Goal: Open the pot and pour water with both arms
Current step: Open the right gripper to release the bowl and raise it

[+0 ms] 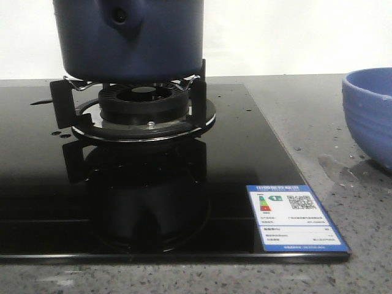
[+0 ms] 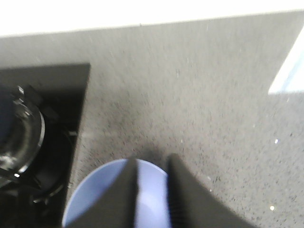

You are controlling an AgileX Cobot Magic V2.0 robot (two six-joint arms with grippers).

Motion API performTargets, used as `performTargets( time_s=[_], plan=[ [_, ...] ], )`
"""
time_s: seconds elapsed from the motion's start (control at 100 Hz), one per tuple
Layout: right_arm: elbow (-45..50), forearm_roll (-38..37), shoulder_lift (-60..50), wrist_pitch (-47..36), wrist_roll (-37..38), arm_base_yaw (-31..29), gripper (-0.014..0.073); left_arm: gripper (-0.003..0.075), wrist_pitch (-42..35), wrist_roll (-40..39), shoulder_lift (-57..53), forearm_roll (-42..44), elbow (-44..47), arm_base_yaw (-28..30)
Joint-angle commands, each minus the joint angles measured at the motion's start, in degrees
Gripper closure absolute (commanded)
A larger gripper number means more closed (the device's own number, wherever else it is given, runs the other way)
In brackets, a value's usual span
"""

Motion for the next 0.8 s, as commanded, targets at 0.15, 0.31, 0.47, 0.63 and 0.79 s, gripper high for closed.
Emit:
performTargets(
  time_s=[0.15,0.31,0.47,0.63,0.79],
  plan=[
    [-2.47,0.28,-3.48,-2.86,-0.62,-0.48,0.0657,0.0395,1.10,1.17,-1.12,-2.23,-1.98,-0.18],
    [-2.47,0.28,-3.48,-2.50,-0.62,-0.48,0.0657,0.0350,1.45,1.19,-1.12,-2.14,-1.98,-0.18],
    [-2.37,0.28,-3.48,-2.40,-0.62,-0.48,0.0657,0.0157,1.39,1.64,-1.63,-2.14,-1.98,-0.18],
    [-2.37,0.28,-3.48,-2.40,-0.62,-0.37,0.0657,0.0134,-0.03,1.64,-5.39,-2.59,-1.98,-0.18],
    [-0.64,1.33,-4.63,-3.26,-3.10,0.78,0.0657,0.0197,-2.52,-1.66,-14.36,-2.36,-0.85,-0.18]
  ],
)
